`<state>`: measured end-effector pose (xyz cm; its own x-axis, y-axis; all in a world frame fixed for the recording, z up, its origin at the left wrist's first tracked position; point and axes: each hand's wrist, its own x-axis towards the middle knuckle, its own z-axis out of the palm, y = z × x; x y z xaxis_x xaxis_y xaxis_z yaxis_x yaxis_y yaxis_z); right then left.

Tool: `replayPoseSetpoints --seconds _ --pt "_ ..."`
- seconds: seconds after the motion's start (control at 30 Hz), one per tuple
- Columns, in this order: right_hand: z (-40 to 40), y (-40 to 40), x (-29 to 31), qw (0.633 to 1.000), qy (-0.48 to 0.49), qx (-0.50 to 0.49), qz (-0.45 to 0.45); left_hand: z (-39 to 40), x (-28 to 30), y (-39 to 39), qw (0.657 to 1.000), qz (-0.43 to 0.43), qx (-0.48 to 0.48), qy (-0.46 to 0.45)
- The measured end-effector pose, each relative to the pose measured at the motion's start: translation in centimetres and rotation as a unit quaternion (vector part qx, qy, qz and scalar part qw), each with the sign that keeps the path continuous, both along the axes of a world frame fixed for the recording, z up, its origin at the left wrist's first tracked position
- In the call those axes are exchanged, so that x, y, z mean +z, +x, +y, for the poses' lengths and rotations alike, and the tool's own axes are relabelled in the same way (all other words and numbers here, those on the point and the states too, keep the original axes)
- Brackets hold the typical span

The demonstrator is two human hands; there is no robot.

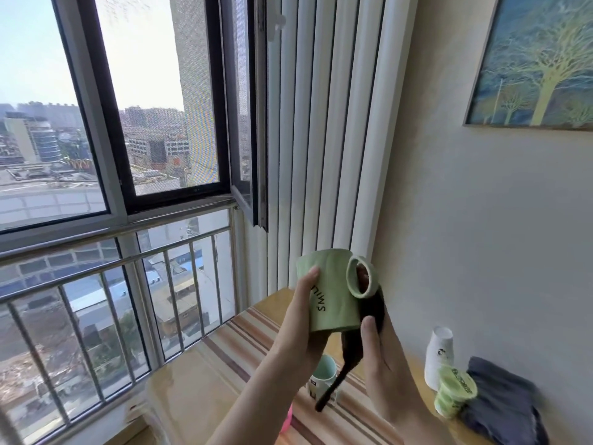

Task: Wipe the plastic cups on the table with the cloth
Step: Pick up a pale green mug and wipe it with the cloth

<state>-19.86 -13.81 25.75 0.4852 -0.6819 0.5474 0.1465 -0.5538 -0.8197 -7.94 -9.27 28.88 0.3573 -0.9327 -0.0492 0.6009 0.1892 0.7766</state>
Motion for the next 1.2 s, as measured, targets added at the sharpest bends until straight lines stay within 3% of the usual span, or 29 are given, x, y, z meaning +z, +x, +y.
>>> replayPoseSetpoints --seconds 0.1,0.27,0.4,0.6,0.7,0.8,1.0,1.1,1.2 --pt "0.2 -0.2 -0.8 1.0 -0.004 0.008 0.009 -0.4 0.0 0.1 1.0 0.024 0.017 0.002" --pt "0.2 -1.4 -2.5 0.995 -0.063 -0.05 0.057 -1.1 0.0 0.9 0.993 -0.015 0.111 -0.022" --pt "0.6 -0.8 -1.6 0.996 0.001 -0.053 0.066 -1.2 -0.6 0.1 0.991 -0.071 0.111 -0.017" --pt "1.8 -0.5 -2.3 0.991 0.027 -0.036 0.123 -1.8 -1.7 -0.3 0.991 -0.061 0.123 -0.007" --pt "2.2 -1.3 -3.2 0.984 -0.024 -0.06 0.163 -2.4 -2.4 0.8 0.982 -0.077 0.169 0.018" --pt "1.5 -1.9 -3.0 0.984 -0.068 -0.122 0.11 -2.8 -3.6 1.6 0.971 -0.106 0.204 0.065" --pt "-0.7 -1.1 -4.2 0.94 -0.23 -0.138 0.212 -3.4 -4.4 0.5 0.981 -0.088 0.133 0.114" --pt "-2.2 -2.7 -6.3 0.941 -0.2 -0.156 0.225 -3.6 -5.2 0.9 0.979 -0.08 0.135 0.132" --pt "-3.8 -4.8 -8.0 0.947 -0.093 -0.193 0.239 -4.0 -7.4 1.4 0.968 -0.151 0.135 0.148"
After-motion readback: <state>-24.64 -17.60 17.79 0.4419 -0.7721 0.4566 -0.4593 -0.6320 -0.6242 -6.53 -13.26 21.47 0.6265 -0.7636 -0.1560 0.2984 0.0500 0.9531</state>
